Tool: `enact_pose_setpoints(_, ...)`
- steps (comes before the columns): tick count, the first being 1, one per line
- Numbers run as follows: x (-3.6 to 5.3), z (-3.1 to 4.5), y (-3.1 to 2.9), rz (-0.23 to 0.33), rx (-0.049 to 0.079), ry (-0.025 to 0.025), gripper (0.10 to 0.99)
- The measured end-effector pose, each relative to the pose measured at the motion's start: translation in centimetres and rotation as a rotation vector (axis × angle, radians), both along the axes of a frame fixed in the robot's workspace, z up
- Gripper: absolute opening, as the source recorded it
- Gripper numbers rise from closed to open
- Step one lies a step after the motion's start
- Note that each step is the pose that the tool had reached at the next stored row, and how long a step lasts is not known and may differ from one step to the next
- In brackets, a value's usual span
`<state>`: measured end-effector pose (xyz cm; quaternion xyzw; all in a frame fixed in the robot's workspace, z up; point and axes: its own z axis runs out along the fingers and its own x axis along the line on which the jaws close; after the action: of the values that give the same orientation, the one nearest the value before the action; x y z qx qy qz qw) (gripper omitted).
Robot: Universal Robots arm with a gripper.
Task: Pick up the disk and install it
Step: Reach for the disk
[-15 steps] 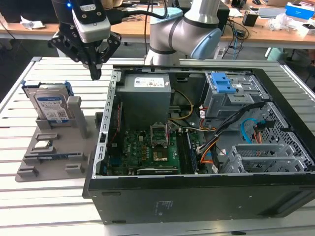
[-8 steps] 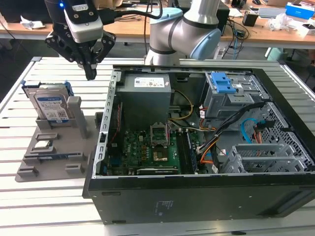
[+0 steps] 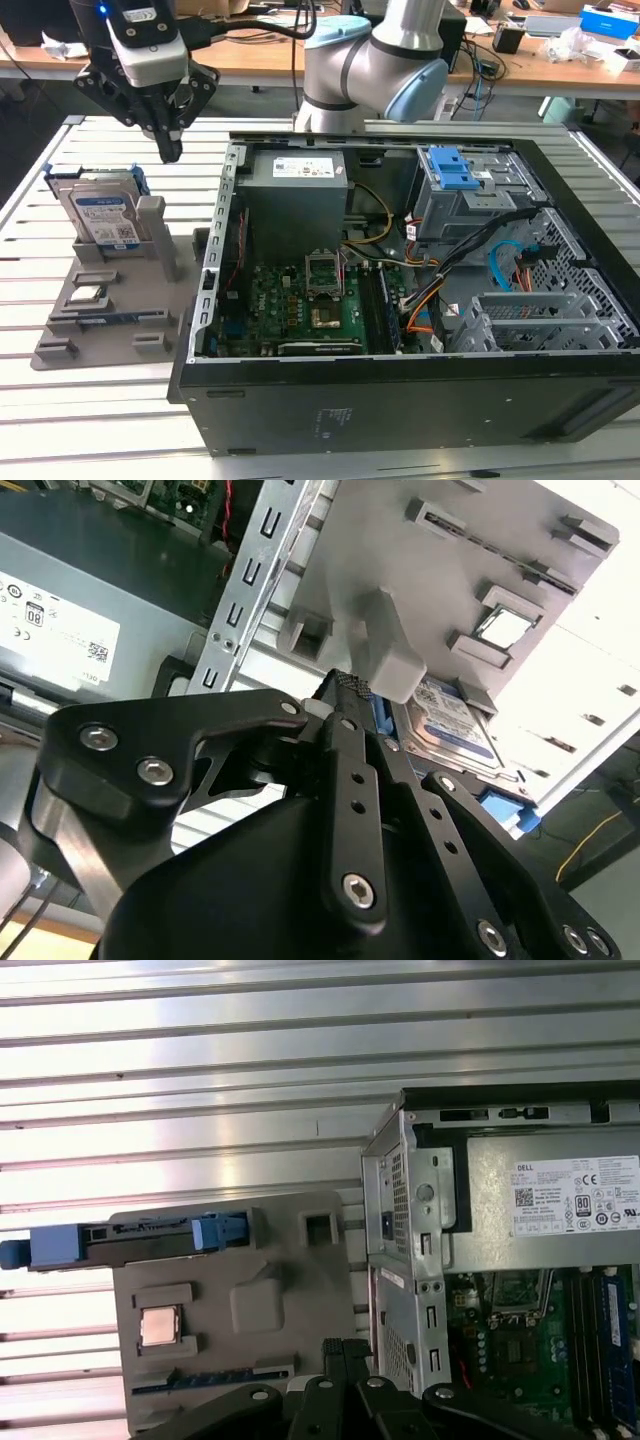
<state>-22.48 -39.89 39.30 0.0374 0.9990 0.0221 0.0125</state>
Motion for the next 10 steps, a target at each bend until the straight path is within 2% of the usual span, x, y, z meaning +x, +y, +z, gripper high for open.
enact_pose_setpoints(10, -1.54, -0.02, 0.00, 0.000, 0.000, 0.0000, 0.106)
